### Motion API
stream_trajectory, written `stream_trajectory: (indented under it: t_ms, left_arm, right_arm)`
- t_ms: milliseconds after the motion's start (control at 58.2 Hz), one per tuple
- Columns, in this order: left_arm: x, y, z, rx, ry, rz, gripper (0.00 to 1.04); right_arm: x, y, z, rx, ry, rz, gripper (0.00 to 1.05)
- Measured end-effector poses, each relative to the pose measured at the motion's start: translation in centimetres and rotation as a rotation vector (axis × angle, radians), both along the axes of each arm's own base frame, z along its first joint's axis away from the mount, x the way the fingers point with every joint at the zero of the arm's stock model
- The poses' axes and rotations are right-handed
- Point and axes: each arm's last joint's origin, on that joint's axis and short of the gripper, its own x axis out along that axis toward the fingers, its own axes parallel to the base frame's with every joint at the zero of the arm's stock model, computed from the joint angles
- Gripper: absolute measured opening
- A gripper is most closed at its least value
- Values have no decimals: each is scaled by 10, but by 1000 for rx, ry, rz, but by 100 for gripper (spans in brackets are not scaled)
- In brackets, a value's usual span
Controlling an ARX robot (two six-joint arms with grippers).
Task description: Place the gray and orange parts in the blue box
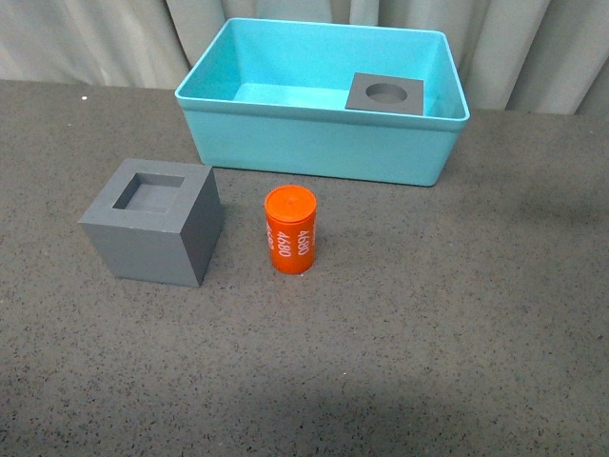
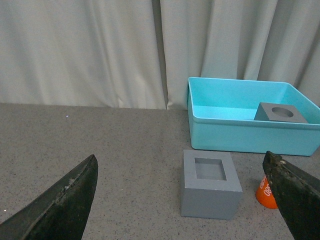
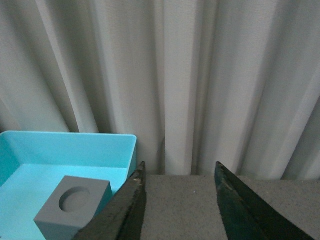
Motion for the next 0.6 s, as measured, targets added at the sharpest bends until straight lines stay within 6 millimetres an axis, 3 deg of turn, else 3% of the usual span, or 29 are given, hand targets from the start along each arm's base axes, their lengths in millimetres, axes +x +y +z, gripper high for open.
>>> stream_trajectory:
  t_ms: [189, 361, 601]
  left_arm:
    - [0, 0, 0, 0, 0, 0, 98]
    - [0, 0, 0, 0, 0, 0, 98]
    - [0, 0, -1, -12, 17, 16, 98]
  right_arm:
    - [-41, -12, -16, -9, 18, 6, 1]
    - [-69, -20, -23, -12, 18, 2, 1]
    - [-76, -21, -23, -12, 10, 0, 40]
